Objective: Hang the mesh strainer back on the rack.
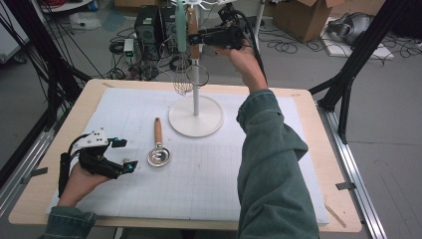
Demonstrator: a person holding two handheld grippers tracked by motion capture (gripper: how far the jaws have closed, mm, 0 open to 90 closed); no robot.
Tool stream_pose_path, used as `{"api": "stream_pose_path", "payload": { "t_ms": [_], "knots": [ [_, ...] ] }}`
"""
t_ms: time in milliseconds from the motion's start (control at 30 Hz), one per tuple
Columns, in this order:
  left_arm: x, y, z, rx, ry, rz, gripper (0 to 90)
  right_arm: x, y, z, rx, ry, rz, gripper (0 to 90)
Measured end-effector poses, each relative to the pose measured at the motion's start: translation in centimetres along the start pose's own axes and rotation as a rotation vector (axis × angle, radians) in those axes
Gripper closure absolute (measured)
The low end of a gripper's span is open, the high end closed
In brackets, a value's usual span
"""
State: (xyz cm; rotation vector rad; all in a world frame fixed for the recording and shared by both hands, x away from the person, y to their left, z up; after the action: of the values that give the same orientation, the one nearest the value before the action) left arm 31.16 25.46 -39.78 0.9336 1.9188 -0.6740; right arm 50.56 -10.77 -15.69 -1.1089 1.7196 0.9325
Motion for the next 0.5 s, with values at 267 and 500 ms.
{"api": "stream_pose_path", "payload": {
  "t_ms": [267, 500],
  "knots": [
    [0.0, 0.1, 0.0, 0.007, -0.007, -0.004, 7.1, 0.6, 0.0, -1.0, 0.022, -0.02, 0.008, 67.8],
    [-0.1, 0.0, 0.1, 0.008, -0.004, -0.003, 7.1, 0.7, 0.2, -1.9, 0.026, -0.028, 0.002, 67.7]
  ]
}}
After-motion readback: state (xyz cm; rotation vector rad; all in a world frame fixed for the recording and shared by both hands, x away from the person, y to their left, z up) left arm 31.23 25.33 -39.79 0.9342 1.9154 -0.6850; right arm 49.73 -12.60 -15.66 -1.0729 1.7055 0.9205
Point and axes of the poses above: each handheld gripper's, and its own axes: z roughly forward along the jaws, x roughly out of its underside, y roughly to its left, the point moved 1 cm from there along z, roughly forward along the jaws
